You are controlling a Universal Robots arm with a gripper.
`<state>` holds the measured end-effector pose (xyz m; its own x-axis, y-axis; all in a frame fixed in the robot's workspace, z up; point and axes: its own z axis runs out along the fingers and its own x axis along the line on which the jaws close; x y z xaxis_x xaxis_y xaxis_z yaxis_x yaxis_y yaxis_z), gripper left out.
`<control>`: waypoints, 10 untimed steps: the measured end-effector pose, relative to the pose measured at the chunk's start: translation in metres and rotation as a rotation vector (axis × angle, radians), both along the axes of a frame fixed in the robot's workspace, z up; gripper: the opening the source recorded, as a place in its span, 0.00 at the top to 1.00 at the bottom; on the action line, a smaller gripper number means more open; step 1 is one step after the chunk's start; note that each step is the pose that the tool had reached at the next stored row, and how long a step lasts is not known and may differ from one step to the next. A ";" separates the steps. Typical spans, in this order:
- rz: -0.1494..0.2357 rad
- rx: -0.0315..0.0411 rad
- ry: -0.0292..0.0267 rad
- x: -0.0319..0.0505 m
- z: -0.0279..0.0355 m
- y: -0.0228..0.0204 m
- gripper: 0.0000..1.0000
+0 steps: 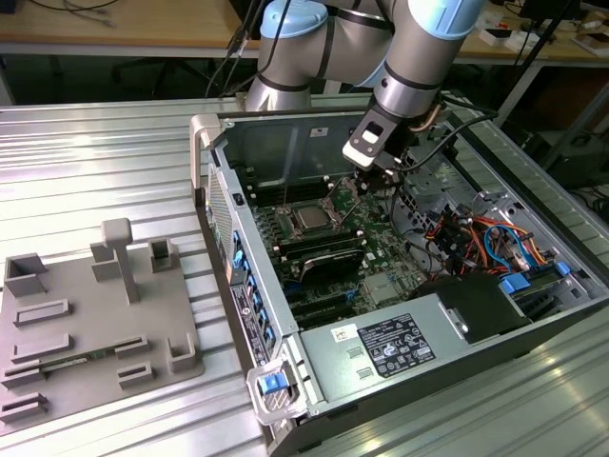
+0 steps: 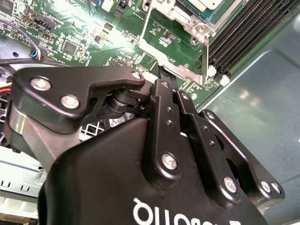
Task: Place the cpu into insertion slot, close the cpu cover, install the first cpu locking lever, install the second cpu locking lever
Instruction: 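Close the cpu cover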
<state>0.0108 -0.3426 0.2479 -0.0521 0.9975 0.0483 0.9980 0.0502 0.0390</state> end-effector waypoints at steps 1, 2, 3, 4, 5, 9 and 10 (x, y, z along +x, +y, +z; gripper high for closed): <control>0.000 0.0000 0.0000 -0.0003 0.0000 0.0000 0.89; 0.000 -0.0001 0.0001 -0.0007 0.0000 0.0000 0.89; 0.000 -0.0001 0.0001 -0.0010 0.0000 0.0000 0.89; 0.000 0.0000 0.0001 -0.0012 0.0000 0.0000 0.89; 0.000 0.0000 0.0001 -0.0015 0.0000 0.0000 0.89; 0.000 0.0001 0.0000 -0.0032 0.0000 0.0000 0.89; 0.000 0.0000 0.0001 -0.0039 0.0000 0.0000 0.89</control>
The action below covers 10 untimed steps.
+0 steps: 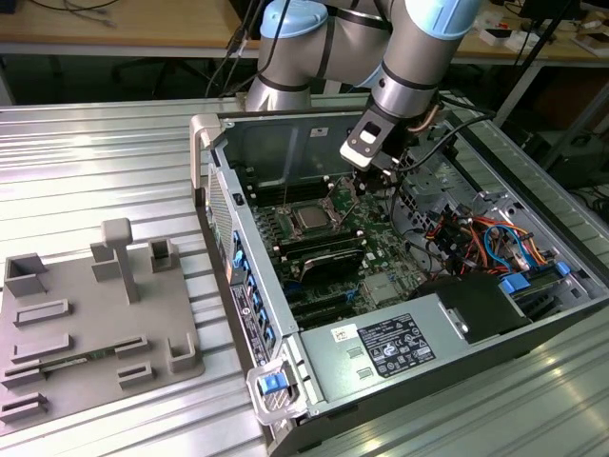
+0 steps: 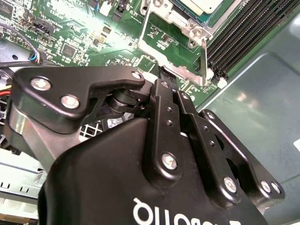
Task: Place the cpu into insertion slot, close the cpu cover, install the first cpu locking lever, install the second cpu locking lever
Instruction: 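Close the cpu cover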
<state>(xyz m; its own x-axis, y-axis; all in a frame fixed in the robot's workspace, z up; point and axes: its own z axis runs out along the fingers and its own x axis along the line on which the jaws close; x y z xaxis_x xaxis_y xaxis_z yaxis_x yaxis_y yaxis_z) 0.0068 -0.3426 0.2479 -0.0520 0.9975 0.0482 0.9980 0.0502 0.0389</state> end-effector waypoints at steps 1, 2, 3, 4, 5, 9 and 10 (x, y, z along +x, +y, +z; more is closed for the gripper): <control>0.000 0.0000 0.0000 -0.0004 0.0000 0.0000 0.89; 0.000 0.0001 -0.0001 -0.0011 0.0000 0.0000 0.89; 0.000 0.0000 -0.0001 -0.0022 0.0000 0.0000 0.89; 0.000 0.0001 0.0000 -0.0031 0.0000 0.0000 0.89; 0.000 0.0001 0.0000 -0.0044 0.0000 0.0000 0.89; 0.000 0.0000 0.0000 -0.0077 0.0000 0.0000 0.89; 0.000 0.0000 0.0000 -0.0082 0.0000 0.0000 0.89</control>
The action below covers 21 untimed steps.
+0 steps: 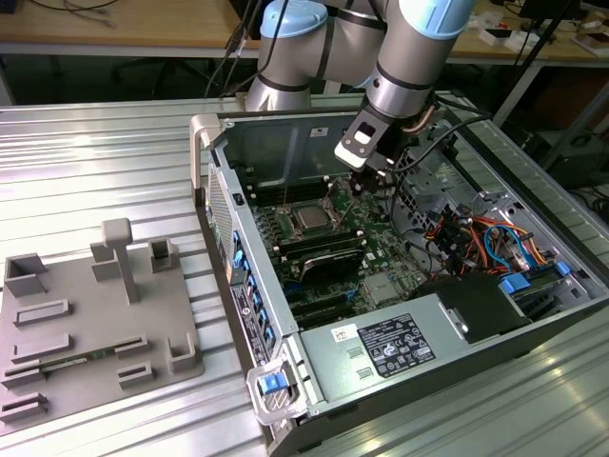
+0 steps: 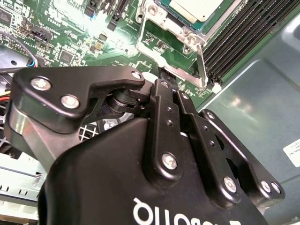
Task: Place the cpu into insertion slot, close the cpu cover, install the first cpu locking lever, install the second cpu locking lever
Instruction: 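Close the cpu cover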
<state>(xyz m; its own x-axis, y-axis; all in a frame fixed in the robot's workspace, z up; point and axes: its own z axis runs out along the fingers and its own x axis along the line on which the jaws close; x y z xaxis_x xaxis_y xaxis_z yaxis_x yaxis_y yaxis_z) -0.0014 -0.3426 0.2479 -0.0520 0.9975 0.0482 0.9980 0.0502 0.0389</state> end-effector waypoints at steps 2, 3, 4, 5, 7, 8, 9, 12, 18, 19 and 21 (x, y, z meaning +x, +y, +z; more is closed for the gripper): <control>0.000 0.0001 0.0000 -0.0009 0.0000 0.0000 0.89; 0.000 0.0001 0.0000 -0.0011 0.0000 0.0000 0.89; 0.000 0.0001 0.0000 -0.0014 0.0000 0.0000 0.89; 0.000 0.0001 0.0000 -0.0017 0.0000 0.0000 0.89; 0.000 0.0001 -0.0001 -0.0024 -0.0001 0.0000 0.89; 0.000 0.0001 0.0000 -0.0027 0.0000 0.0000 0.89; 0.000 0.0001 0.0000 -0.0049 -0.0001 0.0000 0.89; 0.000 0.0001 0.0000 -0.0098 -0.0001 0.0000 0.89; 0.000 0.0001 0.0000 -0.0123 -0.0002 0.0000 0.89; 0.000 0.0001 0.0000 -0.0127 -0.0002 0.0000 0.89; 0.000 0.0001 -0.0001 -0.0134 -0.0002 0.0000 0.89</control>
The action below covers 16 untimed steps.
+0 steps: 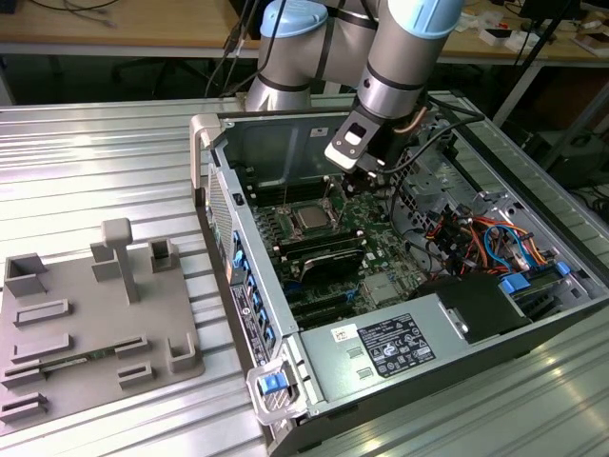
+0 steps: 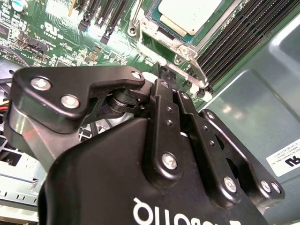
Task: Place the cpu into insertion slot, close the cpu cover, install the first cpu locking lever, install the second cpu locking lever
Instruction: 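Close the cpu cover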
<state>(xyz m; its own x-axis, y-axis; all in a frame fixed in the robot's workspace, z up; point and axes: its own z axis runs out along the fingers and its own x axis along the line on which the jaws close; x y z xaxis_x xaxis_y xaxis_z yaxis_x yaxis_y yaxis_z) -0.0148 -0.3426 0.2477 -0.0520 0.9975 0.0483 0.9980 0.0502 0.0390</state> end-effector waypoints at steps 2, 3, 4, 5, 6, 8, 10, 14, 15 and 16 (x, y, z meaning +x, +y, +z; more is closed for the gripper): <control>0.000 -0.0001 0.0000 -0.0008 0.0000 0.0000 0.89; 0.000 0.0000 0.0001 -0.0010 0.0000 0.0000 0.89; 0.000 -0.0001 0.0001 -0.0013 0.0000 0.0000 0.89; 0.000 -0.0001 0.0001 -0.0015 0.0000 0.0000 0.89; 0.000 -0.0001 0.0001 -0.0016 0.0000 0.0000 0.89; 0.000 -0.0001 0.0000 -0.0020 -0.0001 0.0000 0.89; 0.000 -0.0001 0.0000 -0.0024 -0.0001 0.0000 0.89; 0.000 0.0000 0.0001 -0.0035 -0.0001 0.0000 0.89; 0.000 -0.0001 0.0001 -0.0038 0.0000 0.0000 0.89; 0.000 -0.0001 0.0000 -0.0043 -0.0001 0.0000 0.89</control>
